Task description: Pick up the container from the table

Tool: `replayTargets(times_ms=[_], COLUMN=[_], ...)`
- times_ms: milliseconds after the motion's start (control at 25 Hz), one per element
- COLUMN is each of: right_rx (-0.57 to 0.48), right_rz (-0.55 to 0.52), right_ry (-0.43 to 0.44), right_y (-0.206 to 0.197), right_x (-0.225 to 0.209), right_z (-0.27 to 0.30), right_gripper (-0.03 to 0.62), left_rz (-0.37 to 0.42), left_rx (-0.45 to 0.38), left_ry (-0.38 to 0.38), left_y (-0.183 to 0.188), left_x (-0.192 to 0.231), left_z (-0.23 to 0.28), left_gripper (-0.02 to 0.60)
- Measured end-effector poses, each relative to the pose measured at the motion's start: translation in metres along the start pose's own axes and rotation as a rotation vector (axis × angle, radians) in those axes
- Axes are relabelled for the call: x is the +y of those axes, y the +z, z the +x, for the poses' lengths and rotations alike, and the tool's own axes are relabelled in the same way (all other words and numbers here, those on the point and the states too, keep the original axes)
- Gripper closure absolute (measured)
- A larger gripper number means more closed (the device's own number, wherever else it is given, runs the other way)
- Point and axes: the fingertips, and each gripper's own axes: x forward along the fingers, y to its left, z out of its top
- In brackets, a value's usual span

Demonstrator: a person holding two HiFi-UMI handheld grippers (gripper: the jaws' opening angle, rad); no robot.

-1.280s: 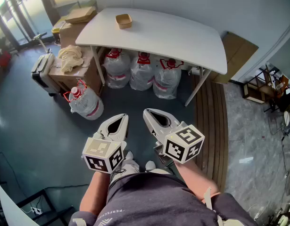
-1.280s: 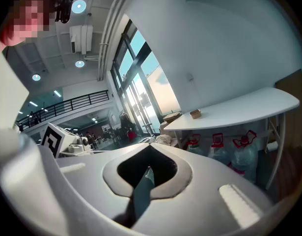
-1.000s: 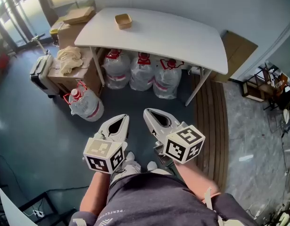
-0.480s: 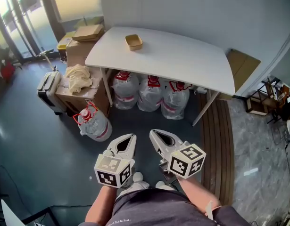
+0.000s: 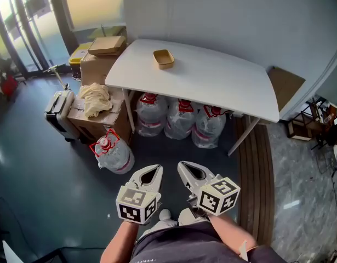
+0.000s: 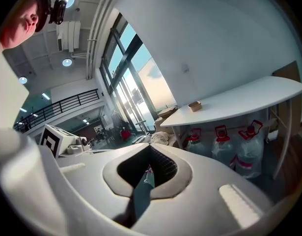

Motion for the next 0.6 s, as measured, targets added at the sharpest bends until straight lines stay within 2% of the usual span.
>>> replayTargets(times_ms=[280, 480, 600], right_rx=[0.019, 0.021, 0.021], right_rz=[0.013, 0.013, 0.006], right_ry=[0.004, 0.03, 0.048], right_y=[0.009, 0.026, 0.042], right_x=[-0.018, -0.04, -0.057], right_z=[0.029, 0.059, 0.078], right_gripper=[0.592, 0.592, 0.592], left_rz=[-0.022, -0.021, -0.031], left_rx=[0.011, -0.002, -0.032], left_ry=[-0.001, 0.035, 0.025], left_y=[0.006, 0.025, 0.042], left_x=[0.018, 0.043, 0.051], left_z=[0.022, 0.048, 0.067], left_gripper=[0.589, 0.589, 0.589])
